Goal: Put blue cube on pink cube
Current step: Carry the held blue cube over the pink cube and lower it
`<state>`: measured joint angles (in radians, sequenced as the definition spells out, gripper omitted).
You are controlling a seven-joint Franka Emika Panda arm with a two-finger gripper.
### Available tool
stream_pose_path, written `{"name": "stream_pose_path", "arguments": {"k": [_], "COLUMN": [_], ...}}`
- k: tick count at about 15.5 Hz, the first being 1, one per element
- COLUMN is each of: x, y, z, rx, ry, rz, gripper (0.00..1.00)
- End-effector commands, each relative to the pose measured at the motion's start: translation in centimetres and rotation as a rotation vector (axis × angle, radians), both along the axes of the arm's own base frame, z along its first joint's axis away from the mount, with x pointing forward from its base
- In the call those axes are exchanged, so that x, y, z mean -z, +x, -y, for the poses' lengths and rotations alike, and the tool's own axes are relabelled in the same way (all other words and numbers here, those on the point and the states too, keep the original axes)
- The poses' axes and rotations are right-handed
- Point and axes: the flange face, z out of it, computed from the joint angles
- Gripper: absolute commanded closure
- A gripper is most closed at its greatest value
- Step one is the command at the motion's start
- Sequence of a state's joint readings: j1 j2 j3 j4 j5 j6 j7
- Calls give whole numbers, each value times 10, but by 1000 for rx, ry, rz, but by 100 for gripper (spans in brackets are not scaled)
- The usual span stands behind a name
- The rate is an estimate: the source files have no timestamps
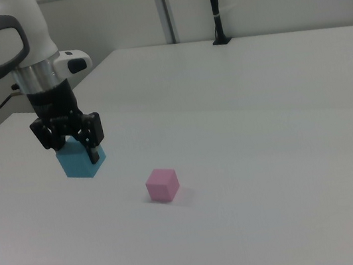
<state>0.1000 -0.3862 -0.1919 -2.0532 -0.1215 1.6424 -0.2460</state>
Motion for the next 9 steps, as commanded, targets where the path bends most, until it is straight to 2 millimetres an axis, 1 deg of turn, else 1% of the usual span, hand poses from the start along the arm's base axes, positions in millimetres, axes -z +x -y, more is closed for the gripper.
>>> {"name": "stream_pose_path", "arguments": {"k": [1,3,4,6,8,9], "x": [-3,-3,-2,10,31,48], "y": [71,111,126,152,177,189], "z": [-20,-24,-26,-30,-36,-37], "rx": [21,50,61,74,99,132], "ry": [37,47,40,27,11,-3], "rz": [-6,11,17,29,35,37], "gripper": [76,76,76,76,76,76]}}
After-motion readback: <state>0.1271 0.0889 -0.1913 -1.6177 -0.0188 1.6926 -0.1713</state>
